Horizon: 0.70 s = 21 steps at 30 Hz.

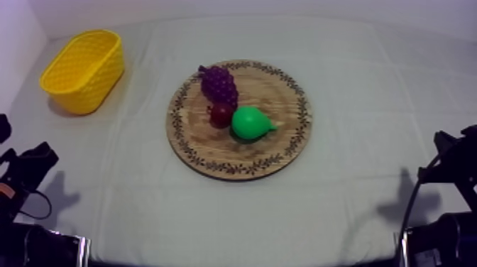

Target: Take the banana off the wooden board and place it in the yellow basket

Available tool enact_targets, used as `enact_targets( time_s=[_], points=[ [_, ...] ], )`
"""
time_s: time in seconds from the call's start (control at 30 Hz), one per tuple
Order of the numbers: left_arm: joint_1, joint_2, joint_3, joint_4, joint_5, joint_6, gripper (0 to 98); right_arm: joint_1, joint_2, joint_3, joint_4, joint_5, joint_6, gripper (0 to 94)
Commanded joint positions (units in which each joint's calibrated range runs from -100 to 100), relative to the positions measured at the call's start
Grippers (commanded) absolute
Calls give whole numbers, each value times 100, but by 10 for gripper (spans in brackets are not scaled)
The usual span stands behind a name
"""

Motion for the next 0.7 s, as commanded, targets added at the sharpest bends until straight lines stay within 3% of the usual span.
enact_targets(
  time_s=[0.0, 0.07, 0.23, 0.33, 0.67],
  points=[
    [2, -448, -11, 160, 315, -664, 0, -1, -4, -3, -3, 0, -2, 6],
    [17, -740, -15, 243, 470, -716, 0, -1, -4, -3, -3, 0, -3, 6],
    [16, -1323, 29, 357, 470, -47, 0, -1, -4, -3, -3, 0, -2, 6],
    [-20, -1463, 36, 391, 472, 183, 0, -1, -4, -3, -3, 0, -4, 6],
    [-50, -1534, 39, 409, 472, -15, 0, -1, -4, -3, -3, 0, -2, 6]
  ],
)
